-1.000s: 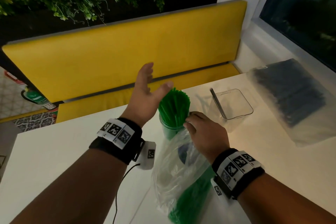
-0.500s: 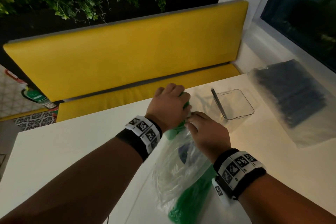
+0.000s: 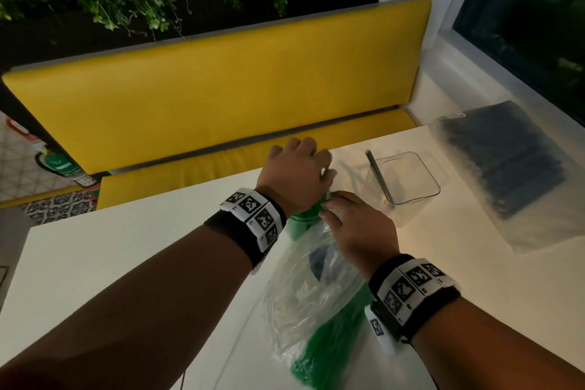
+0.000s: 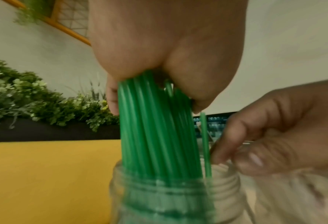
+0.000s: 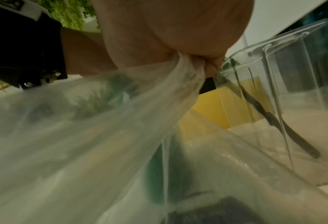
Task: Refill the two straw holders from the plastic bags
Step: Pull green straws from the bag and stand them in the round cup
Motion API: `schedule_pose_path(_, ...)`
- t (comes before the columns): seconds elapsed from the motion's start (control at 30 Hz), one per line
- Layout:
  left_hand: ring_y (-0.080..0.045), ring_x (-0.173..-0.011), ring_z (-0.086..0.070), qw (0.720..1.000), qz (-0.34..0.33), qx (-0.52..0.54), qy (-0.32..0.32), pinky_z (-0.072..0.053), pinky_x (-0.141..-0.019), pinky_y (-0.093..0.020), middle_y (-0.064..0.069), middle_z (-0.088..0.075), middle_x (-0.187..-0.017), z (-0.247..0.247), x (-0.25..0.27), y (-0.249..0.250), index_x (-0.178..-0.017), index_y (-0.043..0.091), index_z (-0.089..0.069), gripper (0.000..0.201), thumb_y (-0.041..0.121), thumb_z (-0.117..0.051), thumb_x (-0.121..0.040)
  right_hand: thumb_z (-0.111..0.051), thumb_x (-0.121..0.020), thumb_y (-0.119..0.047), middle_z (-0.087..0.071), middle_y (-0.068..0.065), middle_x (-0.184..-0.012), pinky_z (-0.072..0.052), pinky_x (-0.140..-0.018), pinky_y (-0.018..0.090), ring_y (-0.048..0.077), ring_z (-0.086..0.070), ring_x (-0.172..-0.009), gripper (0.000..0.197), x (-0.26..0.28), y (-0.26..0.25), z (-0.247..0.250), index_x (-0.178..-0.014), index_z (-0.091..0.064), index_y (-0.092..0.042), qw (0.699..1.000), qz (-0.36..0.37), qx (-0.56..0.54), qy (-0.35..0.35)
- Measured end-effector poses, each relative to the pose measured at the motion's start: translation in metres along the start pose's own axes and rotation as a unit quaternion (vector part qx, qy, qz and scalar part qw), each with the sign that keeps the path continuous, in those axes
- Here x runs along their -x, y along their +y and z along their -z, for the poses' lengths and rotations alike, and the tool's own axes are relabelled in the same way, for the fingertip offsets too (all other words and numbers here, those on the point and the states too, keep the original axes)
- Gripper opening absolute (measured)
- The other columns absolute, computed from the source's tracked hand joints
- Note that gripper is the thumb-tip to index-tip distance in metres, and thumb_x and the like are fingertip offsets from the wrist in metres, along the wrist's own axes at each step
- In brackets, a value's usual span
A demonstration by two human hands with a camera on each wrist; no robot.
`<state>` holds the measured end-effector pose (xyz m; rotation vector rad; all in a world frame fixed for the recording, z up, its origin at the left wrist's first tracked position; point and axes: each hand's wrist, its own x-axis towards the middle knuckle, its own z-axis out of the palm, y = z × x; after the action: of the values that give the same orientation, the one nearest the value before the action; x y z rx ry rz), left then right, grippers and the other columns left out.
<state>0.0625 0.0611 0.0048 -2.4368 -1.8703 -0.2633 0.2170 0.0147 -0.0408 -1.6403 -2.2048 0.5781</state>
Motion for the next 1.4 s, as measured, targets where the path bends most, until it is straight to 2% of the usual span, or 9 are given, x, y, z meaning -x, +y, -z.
schedule_pose_path(0.1,-0.033,-0.125,-0.047,0.999,0.052,0.004,-0.005,-0.044,-0.096,-0.049,-0.009,-0.048,-0.136,0.010,0.001,-0.008,-0.124,0.026,-0.058,0.042,0.053,-0.051,-0.093,-0.051,-0.095,-0.046,-0.056,-0.018,-0.128,-0.048,-0.074,0.028,0.010,-0.061,-0.104,0.033,0.005,0.000,0.007,-0.126,-0.057,-0.035,1.000,-0.007,-0.020,-0.023)
schedule_pose_path(0.23,-0.031,-0.098,-0.057,0.956,-0.037,0.154,0.248,-0.046,-0.081,-0.037,-0.015,-0.061,-0.110,0.042,0.052,0.016,-0.103,0.009,-0.068,0.024,0.028,-0.060,-0.091,-0.057,-0.082,-0.064,-0.056,-0.015,-0.130,-0.050,-0.089,0.033,0.010,-0.058,-0.112,0.058,0.015,0.006,0.015,-0.134,-0.049,-0.039,0.994,-0.056,-0.085,-0.042)
schedule_pose_path(0.4,-0.002,-0.075,-0.049,0.919,0.108,0.369,-0.085,-0.042,-0.070,-0.023,0.018,-0.056,-0.083,-0.010,0.137,0.072,-0.094,0.026,-0.064,0.021,0.022,-0.045,-0.102,-0.072,-0.081,-0.048,-0.062,-0.014,-0.119,-0.044,-0.092,0.026,0.002,-0.057,-0.107,0.052,0.029,0.007,0.021,-0.128,-0.060,-0.032,0.974,-0.057,-0.209,-0.069)
schedule_pose_path(0.53,-0.007,-0.060,-0.040,0.863,0.239,0.415,-0.162,-0.033,-0.055,-0.021,0.011,-0.046,-0.062,-0.062,0.149,0.079,-0.072,0.019,-0.051,0.033,0.014,-0.040,-0.103,-0.082,-0.077,-0.025,-0.066,-0.018,-0.112,-0.046,-0.095,0.023,-0.006,-0.059,-0.104,0.042,0.039,0.002,0.015,-0.115,-0.067,-0.034,0.945,-0.071,-0.294,-0.122)
schedule_pose_path(0.7,-0.019,-0.105,-0.062,0.847,0.189,0.343,-0.359,-0.051,-0.093,-0.031,-0.002,-0.064,-0.114,-0.102,0.153,0.080,-0.117,0.018,-0.060,0.025,0.011,-0.050,-0.096,-0.079,-0.080,-0.016,-0.069,-0.016,-0.095,-0.046,-0.076,0.010,-0.010,-0.061,-0.083,0.019,0.050,-0.006,0.017,-0.093,-0.073,-0.028,0.928,-0.055,-0.350,-0.117)
schedule_pose_path(0.97,-0.031,-0.109,-0.061,0.843,0.229,0.305,-0.379,-0.048,-0.088,-0.034,-0.011,-0.063,-0.111,-0.094,0.153,0.097,-0.121,0.008,-0.059,0.032,0.002,-0.041,-0.096,-0.074,-0.081,-0.002,-0.063,-0.003,-0.095,-0.050,-0.072,0.019,0.001,-0.062,-0.080,0.020,0.072,0.012,0.017,-0.073,-0.077,-0.020,0.927,-0.027,-0.347,-0.140)
schedule_pose_path(1.03,-0.028,-0.099,-0.062,0.829,0.246,0.309,-0.395,-0.046,-0.081,-0.030,-0.008,-0.062,-0.099,-0.090,0.156,0.094,-0.109,0.011,-0.062,0.026,0.012,-0.038,-0.100,-0.081,-0.076,-0.018,-0.058,-0.012,-0.100,-0.047,-0.083,0.021,0.001,-0.059,-0.091,0.015,0.076,0.019,0.020,-0.084,-0.077,-0.031,0.949,-0.016,-0.264,-0.173)
schedule_pose_path(1.17,-0.024,-0.088,-0.058,0.837,0.235,0.311,-0.384,-0.040,-0.077,-0.027,-0.010,-0.063,-0.098,-0.087,0.158,0.090,-0.100,0.012,-0.062,0.031,0.028,-0.037,-0.104,-0.082,-0.069,-0.041,-0.044,-0.005,-0.116,-0.048,-0.094,0.032,0.014,-0.057,-0.102,0.072,0.075,0.026,0.022,-0.133,-0.049,-0.038,0.971,-0.030,-0.027,-0.235)
schedule_pose_path(1.4,-0.028,-0.104,-0.064,0.835,0.208,0.251,-0.444,-0.050,-0.088,-0.034,-0.007,-0.064,-0.102,-0.096,0.163,0.108,-0.111,0.009,-0.065,0.027,0.011,-0.043,-0.096,-0.055,-0.078,-0.007,-0.061,-0.009,-0.096,-0.050,-0.077,0.031,0.012,-0.060,-0.086,0.039,0.079,0.030,0.004,-0.101,-0.057,-0.038,0.969,-0.026,-0.071,-0.234)
